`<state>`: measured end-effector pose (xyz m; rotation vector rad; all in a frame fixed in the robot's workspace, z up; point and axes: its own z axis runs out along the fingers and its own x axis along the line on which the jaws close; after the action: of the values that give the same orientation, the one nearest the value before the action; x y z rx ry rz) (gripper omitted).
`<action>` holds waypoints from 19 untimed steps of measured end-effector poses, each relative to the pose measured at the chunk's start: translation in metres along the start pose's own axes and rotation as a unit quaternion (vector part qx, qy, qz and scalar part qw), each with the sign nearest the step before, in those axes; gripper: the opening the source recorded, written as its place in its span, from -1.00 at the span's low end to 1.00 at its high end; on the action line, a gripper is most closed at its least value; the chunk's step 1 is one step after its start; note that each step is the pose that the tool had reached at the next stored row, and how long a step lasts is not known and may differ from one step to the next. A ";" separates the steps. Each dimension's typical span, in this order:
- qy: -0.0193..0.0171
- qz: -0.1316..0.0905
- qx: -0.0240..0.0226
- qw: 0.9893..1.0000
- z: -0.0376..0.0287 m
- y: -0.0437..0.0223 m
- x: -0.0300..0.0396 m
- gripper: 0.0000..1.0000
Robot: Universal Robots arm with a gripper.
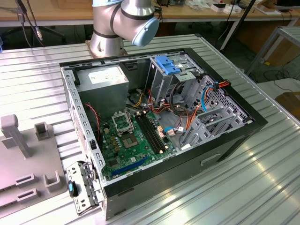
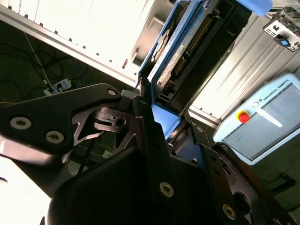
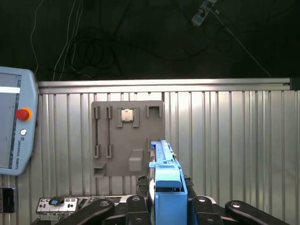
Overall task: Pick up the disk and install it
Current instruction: 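Pick up the disk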
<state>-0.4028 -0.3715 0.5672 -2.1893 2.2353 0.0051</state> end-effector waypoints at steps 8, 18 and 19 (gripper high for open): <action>0.000 0.000 0.000 1.000 0.0001 -0.0092 -0.0002 -0.25; 0.000 0.000 0.000 1.000 0.0002 -0.0237 -0.0005 -0.25; 0.000 0.000 0.000 1.000 0.0001 -0.0255 -0.0005 -0.25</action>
<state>-0.3773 -0.3715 0.5672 -2.1894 2.2353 0.0051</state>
